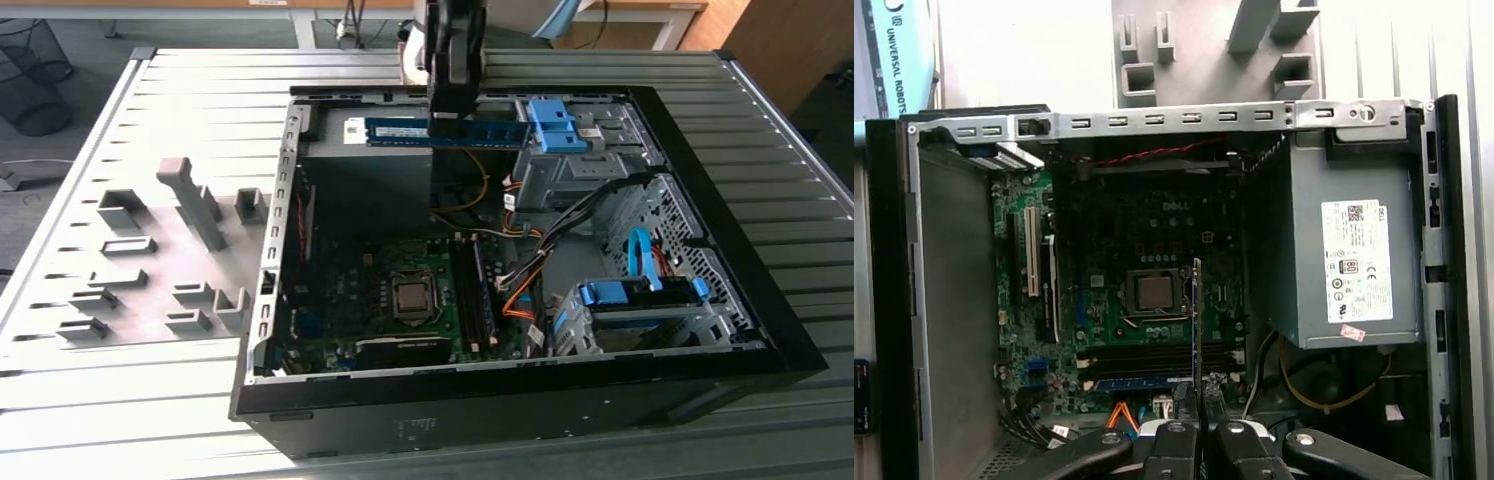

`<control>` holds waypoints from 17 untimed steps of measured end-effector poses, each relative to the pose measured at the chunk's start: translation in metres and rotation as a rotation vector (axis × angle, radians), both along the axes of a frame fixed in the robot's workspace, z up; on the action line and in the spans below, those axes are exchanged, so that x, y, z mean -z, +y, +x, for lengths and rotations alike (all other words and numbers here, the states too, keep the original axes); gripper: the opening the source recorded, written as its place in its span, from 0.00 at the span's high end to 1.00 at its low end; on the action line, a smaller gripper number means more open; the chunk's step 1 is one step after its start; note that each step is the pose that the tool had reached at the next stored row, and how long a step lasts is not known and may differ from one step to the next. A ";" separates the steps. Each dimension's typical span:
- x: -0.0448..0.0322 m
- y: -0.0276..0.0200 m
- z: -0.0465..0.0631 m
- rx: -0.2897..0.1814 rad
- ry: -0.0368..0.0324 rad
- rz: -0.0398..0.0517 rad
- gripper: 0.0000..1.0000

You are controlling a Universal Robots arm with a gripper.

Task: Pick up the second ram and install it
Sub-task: 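Insert the second ram into the second slot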

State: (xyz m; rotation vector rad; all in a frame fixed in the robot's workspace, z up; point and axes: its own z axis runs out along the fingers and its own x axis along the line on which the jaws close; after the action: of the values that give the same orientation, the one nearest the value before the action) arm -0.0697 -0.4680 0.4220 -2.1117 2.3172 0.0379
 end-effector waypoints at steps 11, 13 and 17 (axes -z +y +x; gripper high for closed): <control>0.0036 0.0000 0.000 0.198 0.0001 -0.0041 0.86; 0.0042 0.0000 0.000 0.233 0.0001 -0.0047 0.86; 0.0055 0.0000 0.000 0.306 0.0001 -0.0059 0.86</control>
State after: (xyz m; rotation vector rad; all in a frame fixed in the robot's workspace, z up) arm -0.0697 -0.4680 0.4165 -1.7342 2.6124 0.0293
